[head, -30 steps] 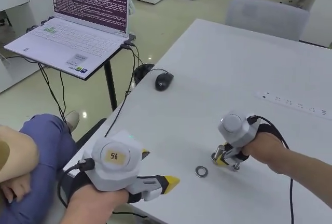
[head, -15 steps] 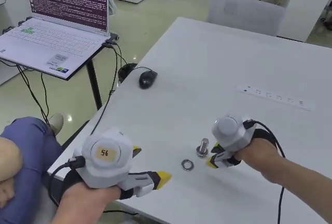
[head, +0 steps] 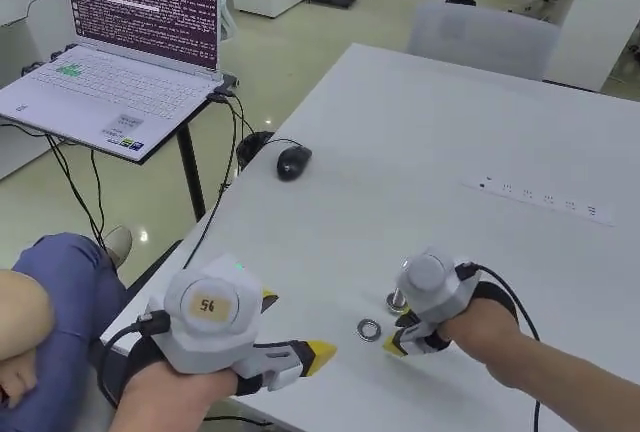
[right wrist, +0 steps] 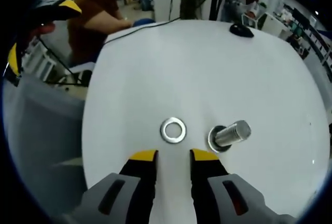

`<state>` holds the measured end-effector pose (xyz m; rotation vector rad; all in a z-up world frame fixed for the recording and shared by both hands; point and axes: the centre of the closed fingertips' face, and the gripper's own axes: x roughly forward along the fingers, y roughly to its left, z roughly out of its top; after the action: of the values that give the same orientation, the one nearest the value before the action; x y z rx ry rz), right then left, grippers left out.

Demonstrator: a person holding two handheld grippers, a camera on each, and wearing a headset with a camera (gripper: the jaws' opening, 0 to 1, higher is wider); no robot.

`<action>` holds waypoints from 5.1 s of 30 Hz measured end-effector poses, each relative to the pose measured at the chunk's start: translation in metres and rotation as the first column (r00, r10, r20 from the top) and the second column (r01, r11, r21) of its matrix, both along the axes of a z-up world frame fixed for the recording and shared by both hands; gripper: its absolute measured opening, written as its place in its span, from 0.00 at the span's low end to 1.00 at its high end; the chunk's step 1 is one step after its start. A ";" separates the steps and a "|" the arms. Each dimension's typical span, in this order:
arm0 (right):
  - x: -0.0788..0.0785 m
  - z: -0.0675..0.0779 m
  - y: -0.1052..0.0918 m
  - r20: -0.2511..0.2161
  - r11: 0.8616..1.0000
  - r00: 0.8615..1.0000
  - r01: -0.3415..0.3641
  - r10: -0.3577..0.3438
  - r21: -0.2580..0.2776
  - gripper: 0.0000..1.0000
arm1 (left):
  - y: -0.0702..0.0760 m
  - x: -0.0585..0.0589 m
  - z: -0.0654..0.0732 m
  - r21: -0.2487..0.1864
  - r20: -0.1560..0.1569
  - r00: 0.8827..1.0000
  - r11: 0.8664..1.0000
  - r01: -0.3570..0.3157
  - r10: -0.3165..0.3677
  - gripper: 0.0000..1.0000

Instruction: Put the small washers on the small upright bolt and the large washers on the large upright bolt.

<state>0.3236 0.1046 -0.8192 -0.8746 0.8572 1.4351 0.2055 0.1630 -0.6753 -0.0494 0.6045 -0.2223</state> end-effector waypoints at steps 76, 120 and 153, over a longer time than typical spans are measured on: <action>-0.047 -0.006 -0.023 0.021 0.704 0.710 -0.694 0.704 -0.153 0.24 | 0.011 -0.010 0.003 0.009 0.001 0.999 0.999 -0.043 0.043 0.57; 0.057 0.074 0.006 0.179 0.973 0.959 -0.229 0.221 0.025 0.23 | 0.008 -0.004 0.001 0.003 0.000 1.000 1.000 -0.026 0.026 0.57; 0.058 0.028 0.010 0.073 0.985 0.984 -0.159 0.164 -0.073 0.24 | 0.016 -0.009 -0.005 -0.015 -0.012 0.999 0.999 -0.051 0.051 0.57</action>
<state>0.3818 0.1144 -0.7907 -1.0651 0.7928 1.5083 0.1968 0.1793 -0.6802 -0.0811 0.6124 -0.1769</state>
